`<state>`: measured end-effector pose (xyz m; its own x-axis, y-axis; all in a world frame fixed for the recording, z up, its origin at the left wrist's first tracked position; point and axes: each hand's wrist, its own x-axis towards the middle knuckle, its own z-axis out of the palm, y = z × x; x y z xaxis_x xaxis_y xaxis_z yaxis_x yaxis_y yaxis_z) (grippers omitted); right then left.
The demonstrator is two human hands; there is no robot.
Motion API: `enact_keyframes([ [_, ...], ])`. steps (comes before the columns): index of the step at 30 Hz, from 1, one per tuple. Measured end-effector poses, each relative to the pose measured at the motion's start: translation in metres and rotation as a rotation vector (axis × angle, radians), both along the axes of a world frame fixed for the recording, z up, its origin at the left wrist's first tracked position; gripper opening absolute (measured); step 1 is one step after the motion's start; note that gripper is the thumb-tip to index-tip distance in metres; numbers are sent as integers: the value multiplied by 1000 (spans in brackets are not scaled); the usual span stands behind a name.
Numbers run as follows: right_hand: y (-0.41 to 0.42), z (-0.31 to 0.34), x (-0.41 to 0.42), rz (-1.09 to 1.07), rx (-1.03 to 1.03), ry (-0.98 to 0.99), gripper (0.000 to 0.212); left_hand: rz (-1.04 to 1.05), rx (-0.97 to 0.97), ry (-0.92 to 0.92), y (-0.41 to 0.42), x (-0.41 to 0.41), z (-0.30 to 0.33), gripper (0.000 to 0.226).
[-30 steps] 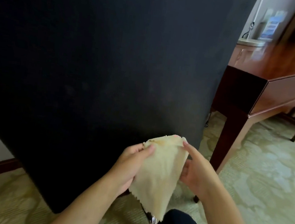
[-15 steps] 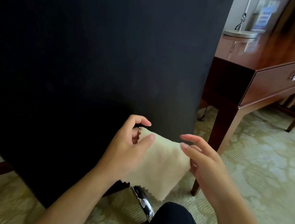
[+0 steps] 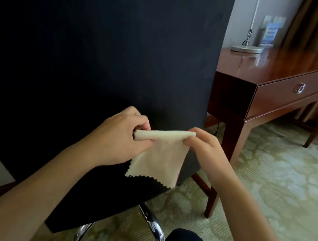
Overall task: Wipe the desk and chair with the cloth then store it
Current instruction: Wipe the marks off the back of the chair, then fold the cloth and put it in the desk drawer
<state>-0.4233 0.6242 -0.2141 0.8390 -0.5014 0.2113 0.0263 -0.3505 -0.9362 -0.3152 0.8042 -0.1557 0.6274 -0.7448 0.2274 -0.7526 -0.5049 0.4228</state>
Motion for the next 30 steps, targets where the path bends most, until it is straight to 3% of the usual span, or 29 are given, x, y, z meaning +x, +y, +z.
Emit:
enact_keyframes([
  [3,0,-1,12,124,440,-51,17,-17,-275,359,-3,6,-7,32],
  [7,14,1,34,185,510,39,18,109,-546,603,-8,6,-17,34],
  [13,32,36,14,23,554,144,17,201,-448,928,1,-3,1,21],
  [16,38,66,-8,-112,582,221,21,237,-403,987,5,-25,35,33],
  [19,46,120,-38,-141,720,238,22,328,-367,1020,2,-55,91,36],
  [23,49,207,-97,-35,904,227,26,368,-268,1095,-1,-101,177,18],
  [30,18,330,-203,-248,909,170,18,265,-170,1091,-41,-195,304,20],
])
